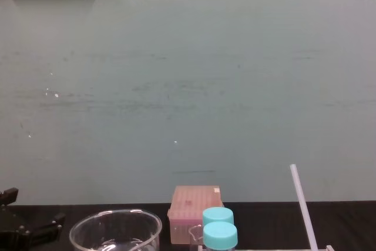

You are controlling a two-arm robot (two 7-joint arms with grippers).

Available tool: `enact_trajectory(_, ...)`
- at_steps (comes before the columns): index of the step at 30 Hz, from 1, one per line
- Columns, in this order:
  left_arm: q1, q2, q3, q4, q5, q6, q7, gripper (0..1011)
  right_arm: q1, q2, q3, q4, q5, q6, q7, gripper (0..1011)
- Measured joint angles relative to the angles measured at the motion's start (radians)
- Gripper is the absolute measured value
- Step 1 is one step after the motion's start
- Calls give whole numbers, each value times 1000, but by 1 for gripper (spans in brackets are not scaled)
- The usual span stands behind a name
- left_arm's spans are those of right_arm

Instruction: Pick up the stirring rod with one hand, then place it down.

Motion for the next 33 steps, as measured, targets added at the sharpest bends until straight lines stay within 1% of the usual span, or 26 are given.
enact_trajectory(18,0,0,0,0,0,0,0,1005,-2,-1,2,4,5,-11,17,1002)
enact_trajectory(21,0,0,0,0,0,0,0,1005,0,-12,9,12,19,-26,61,1002)
enact_trajectory(24,0,0,0,0,0,0,0,1005,0,-22,14,20,47,-48,122,1002)
enact_trajectory(25,0,0,0,0,0,0,0,1005,0,-22,14,20,47,-48,122,1003)
enact_trajectory(28,0,0,0,0,0,0,0,1005,-4,-23,15,24,79,-58,177,1002)
enact_trajectory(31,0,0,0,0,0,0,0,1005,-10,-17,11,24,88,-56,191,1003)
enact_trajectory(33,0,0,0,0,0,0,0,1005,-19,-6,2,26,88,-44,193,1003)
